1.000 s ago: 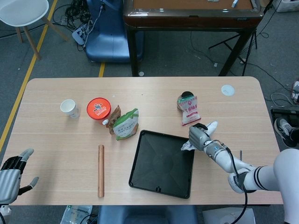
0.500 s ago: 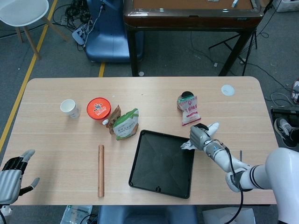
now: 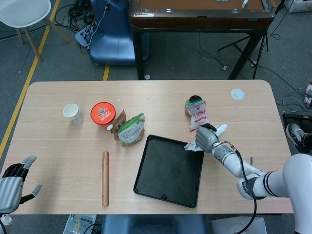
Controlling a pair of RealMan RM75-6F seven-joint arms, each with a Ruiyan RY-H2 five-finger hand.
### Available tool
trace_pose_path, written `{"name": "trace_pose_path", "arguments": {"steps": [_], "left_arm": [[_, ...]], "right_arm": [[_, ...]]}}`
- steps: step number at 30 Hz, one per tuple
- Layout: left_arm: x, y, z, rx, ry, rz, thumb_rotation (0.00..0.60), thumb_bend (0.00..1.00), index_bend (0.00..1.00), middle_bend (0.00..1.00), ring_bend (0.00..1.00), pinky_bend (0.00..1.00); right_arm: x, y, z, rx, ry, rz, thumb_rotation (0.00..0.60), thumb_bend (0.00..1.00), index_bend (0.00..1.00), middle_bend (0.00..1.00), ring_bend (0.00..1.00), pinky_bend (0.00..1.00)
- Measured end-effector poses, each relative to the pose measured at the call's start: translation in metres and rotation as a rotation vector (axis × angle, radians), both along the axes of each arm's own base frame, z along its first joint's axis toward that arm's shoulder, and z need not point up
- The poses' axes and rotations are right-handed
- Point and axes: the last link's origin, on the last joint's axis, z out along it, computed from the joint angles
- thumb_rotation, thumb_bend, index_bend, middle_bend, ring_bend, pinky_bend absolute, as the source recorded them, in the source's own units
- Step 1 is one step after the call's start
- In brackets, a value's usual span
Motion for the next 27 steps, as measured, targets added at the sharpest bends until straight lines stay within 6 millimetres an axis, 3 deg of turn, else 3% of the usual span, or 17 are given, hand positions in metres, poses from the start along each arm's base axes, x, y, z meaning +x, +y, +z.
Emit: {"name": "trace_pose_path", "arguments": {"steps": [4, 11, 16, 27], "left_arm": [[-0.001, 0.0, 0.001, 0.001, 0.003, 0.002, 0.6, 0.2, 0.12, 0.15, 0.19, 0.15], [0.001, 0.0, 0.002, 0.004, 0.003, -0.003, 0.6, 0.2, 0.12, 0.15, 0.19, 0.15], [0.0, -0.001, 0.002, 0.003, 0.002, 0.002, 0.6, 0.2, 0.12, 0.15, 0.19, 0.15], [0.005, 0.004, 0.001, 0.001, 0.002, -0.015, 0.6, 0.2, 0.12, 0.15, 0.19, 0.15]], "right_arm": [[-0.007, 0.004, -0.005, 0.014, 0.011, -0.022, 0.6, 1.0, 0.96, 0.89, 0.8, 0.8], [0.008, -0.003, 0.001, -0.027, -0.068, -0.004, 0.6, 1.0, 0.96, 0.89, 0.8, 0.8], [0.001, 0.0, -0.001, -0.026, -0.108, -0.037, 0.6, 1.0, 0.96, 0.89, 0.8, 0.8], [-0.026, 0.003, 0.001, -0.075, -0.46, -0.166, 0.6, 1.0, 0.96, 0.89, 0.8, 0.8]]}}
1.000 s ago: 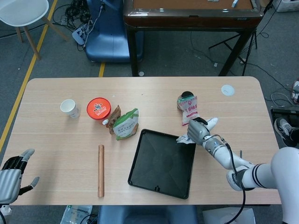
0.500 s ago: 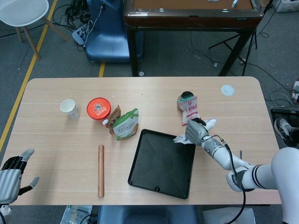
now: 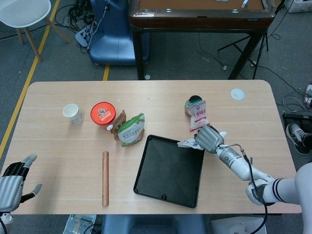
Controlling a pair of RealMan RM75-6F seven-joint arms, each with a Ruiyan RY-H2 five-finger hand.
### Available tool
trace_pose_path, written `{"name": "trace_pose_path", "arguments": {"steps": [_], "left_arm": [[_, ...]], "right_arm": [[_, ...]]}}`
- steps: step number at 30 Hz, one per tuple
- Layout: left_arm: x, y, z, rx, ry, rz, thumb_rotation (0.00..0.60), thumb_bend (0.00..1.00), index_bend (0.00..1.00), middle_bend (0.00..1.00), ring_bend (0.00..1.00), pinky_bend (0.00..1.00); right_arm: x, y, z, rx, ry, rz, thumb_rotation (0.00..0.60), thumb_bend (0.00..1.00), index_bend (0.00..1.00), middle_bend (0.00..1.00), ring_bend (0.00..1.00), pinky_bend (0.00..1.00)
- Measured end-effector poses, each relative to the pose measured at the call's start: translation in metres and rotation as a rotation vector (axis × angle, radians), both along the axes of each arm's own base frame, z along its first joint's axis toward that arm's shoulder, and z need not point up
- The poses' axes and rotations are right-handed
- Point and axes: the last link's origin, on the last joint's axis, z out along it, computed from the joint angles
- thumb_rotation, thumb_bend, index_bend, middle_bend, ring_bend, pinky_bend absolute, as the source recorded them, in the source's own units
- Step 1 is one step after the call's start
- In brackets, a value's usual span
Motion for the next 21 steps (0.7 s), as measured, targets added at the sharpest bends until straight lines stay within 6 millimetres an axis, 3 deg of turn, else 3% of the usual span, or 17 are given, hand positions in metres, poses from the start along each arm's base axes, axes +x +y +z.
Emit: {"name": "trace_pose_path", "arguments": {"steps": [14, 21], "left_arm": [[0.009, 0.005, 0.0, -0.007, 0.011, -0.015, 0.6, 0.2, 0.12, 0.15, 0.19, 0.15], [0.012, 0.005, -0.001, -0.018, 0.012, -0.015, 0.6, 0.2, 0.12, 0.15, 0.19, 0.15]], "right_arm": [[-0.035, -0.009, 0.018, -0.089, -0.67, -0.222, 0.6, 1.0, 0.96, 0.88, 0.8, 0.8], [-0.052, -0.012, 0.017, -0.097, -0.991, -0.344, 0.6, 1.0, 0.96, 0.86, 0.77, 0.8]]}}
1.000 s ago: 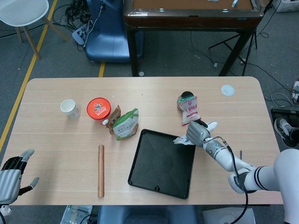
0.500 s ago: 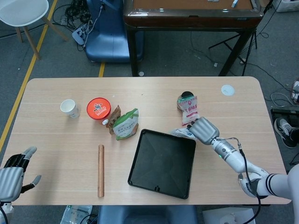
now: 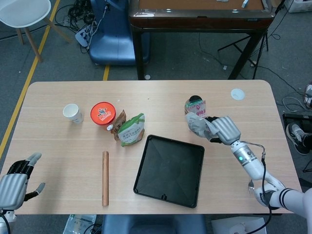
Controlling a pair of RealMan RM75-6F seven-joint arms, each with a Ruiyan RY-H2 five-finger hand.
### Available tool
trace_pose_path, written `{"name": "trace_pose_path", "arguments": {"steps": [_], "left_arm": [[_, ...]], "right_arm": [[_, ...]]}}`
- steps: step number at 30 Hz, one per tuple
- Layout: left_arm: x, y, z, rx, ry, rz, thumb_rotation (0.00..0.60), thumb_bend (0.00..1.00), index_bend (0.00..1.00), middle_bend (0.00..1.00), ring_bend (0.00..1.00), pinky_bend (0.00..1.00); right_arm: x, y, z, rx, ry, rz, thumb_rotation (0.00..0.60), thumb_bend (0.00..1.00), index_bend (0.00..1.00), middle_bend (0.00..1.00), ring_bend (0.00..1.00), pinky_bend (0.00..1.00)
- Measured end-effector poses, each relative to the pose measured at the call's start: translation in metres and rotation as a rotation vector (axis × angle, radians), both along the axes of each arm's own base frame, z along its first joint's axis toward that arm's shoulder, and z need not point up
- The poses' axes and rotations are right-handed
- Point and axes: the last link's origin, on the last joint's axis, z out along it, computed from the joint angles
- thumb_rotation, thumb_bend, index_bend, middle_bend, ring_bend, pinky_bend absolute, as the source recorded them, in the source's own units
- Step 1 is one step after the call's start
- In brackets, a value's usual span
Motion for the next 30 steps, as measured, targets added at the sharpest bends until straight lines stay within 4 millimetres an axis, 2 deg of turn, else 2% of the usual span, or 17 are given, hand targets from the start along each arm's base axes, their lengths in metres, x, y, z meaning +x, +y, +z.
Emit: {"name": "trace_pose_path", "arguments": {"steps": [8, 13, 18, 20, 25, 30], "left_arm": [[0.003, 0.0, -0.002, -0.01, -0.002, -0.001, 0.6, 0.2, 0.12, 0.15, 0.19, 0.15], [0.003, 0.0, -0.003, -0.015, -0.004, 0.002, 0.6, 0.2, 0.12, 0.15, 0.19, 0.15], [0.003, 0.0, -0.003, -0.016, -0.007, 0.006, 0.6, 0.2, 0.12, 0.15, 0.19, 0.15], [0.002, -0.001, -0.002, -0.015, -0.008, 0.01, 0.6, 0.2, 0.12, 0.15, 0.19, 0.14], [-0.001, -0.002, -0.001, -0.015, -0.015, 0.026, 0.6, 0.2, 0.12, 0.15, 0.19, 0.13], [-0.001, -0.003, -0.004, -0.027, -0.019, 0.028, 0.6, 0.2, 0.12, 0.15, 0.19, 0.13]], "right_arm": [[-0.013, -0.004, -0.021, 0.016, -0.243, -0.097, 0.6, 1.0, 0.95, 0.82, 0.74, 0.78], [-0.014, -0.009, -0.041, 0.047, -0.31, -0.135, 0.6, 1.0, 0.87, 0.77, 0.68, 0.73], [-0.006, -0.017, -0.061, 0.088, -0.315, -0.132, 0.6, 0.98, 0.79, 0.7, 0.6, 0.64], [-0.001, -0.02, -0.068, 0.107, -0.309, -0.123, 0.6, 0.9, 0.75, 0.66, 0.56, 0.6], [0.007, -0.025, -0.079, 0.139, -0.297, -0.115, 0.6, 0.6, 0.65, 0.56, 0.45, 0.49], [0.009, -0.026, -0.086, 0.163, -0.292, -0.125, 0.6, 0.49, 0.59, 0.5, 0.37, 0.41]]}}
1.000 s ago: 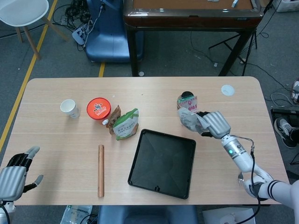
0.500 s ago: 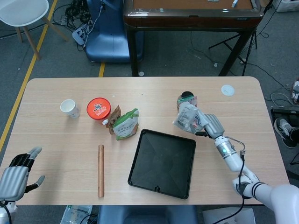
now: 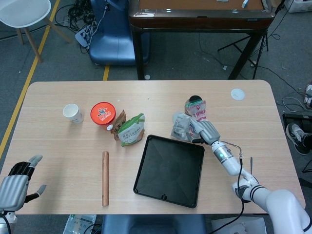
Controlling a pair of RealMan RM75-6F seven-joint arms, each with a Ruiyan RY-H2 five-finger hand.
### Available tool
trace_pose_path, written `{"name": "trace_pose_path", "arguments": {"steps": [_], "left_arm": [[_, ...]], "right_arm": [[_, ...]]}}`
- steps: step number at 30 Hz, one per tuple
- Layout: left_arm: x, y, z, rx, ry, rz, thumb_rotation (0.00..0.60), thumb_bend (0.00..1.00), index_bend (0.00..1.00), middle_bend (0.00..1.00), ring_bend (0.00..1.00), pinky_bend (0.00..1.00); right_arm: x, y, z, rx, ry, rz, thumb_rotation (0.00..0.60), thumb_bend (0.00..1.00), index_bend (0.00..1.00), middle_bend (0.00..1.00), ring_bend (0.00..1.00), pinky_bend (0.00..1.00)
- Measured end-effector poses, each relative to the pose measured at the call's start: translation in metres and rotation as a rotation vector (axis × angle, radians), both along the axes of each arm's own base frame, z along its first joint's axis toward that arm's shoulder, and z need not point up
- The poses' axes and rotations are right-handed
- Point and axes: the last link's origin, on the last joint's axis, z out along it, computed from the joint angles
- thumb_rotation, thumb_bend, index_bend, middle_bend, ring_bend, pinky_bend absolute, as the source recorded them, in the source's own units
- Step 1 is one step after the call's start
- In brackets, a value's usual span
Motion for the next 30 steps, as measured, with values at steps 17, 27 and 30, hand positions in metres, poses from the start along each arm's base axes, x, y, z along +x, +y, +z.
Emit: {"name": "trace_pose_path", "arguments": {"steps": [17, 27, 30], "left_arm": [[0.0009, 0.0009, -0.0036, -0.008, -0.005, -0.01, 0.6, 0.2, 0.12, 0.15, 0.19, 0.13], [0.0011, 0.0005, -0.0051, -0.012, -0.004, -0.006, 0.6, 0.2, 0.12, 0.15, 0.19, 0.13], [0.0012, 0.0006, -0.0047, -0.011, -0.005, -0.006, 0.6, 0.2, 0.12, 0.15, 0.19, 0.13]], "right_arm": [[-0.0043, -0.0076, -0.0049, 0.014, 0.012, -0.039, 0.6, 0.44, 0.46, 0.39, 0.25, 0.27], [-0.0063, -0.0054, -0.0093, 0.048, 0.014, -0.039, 0.6, 0.44, 0.38, 0.33, 0.19, 0.22], [-0.0064, -0.0022, -0.0099, 0.063, -0.005, -0.037, 0.6, 0.44, 0.35, 0.32, 0.18, 0.22]]}}
